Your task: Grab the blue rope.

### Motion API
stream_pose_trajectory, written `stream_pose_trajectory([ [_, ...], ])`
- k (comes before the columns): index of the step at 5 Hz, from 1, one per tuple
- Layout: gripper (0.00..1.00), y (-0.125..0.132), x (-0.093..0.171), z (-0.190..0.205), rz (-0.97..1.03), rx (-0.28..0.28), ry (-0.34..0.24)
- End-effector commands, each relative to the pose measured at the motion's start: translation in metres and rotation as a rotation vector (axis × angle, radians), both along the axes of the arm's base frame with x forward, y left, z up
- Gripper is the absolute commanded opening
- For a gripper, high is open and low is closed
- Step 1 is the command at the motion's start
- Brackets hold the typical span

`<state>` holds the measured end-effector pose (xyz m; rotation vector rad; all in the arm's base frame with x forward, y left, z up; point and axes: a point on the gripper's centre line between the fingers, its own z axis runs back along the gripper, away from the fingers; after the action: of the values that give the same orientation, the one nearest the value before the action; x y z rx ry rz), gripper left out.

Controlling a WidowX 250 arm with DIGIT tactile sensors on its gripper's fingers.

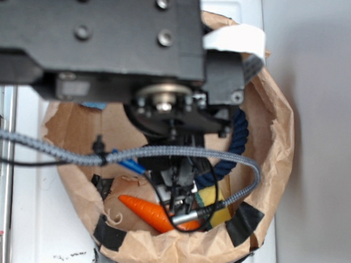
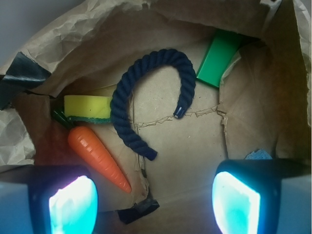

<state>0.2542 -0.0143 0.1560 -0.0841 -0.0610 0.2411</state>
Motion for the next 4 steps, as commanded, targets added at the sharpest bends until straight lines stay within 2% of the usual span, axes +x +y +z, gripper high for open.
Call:
stream_pose_trajectory([
  [1, 1.00, 0.005, 0.007, 0.016, 0.019, -0.001, -0.063],
  [2, 1.00, 0.010, 0.012, -0.008, 0.009, 0.010, -0.155],
  [3, 1.00, 0.014, 0.016, -0.019, -0.051, -0.015, -0.174],
  [4, 1.00, 0.019, 0.015, -0.041, -0.153, -0.037, -0.156],
])
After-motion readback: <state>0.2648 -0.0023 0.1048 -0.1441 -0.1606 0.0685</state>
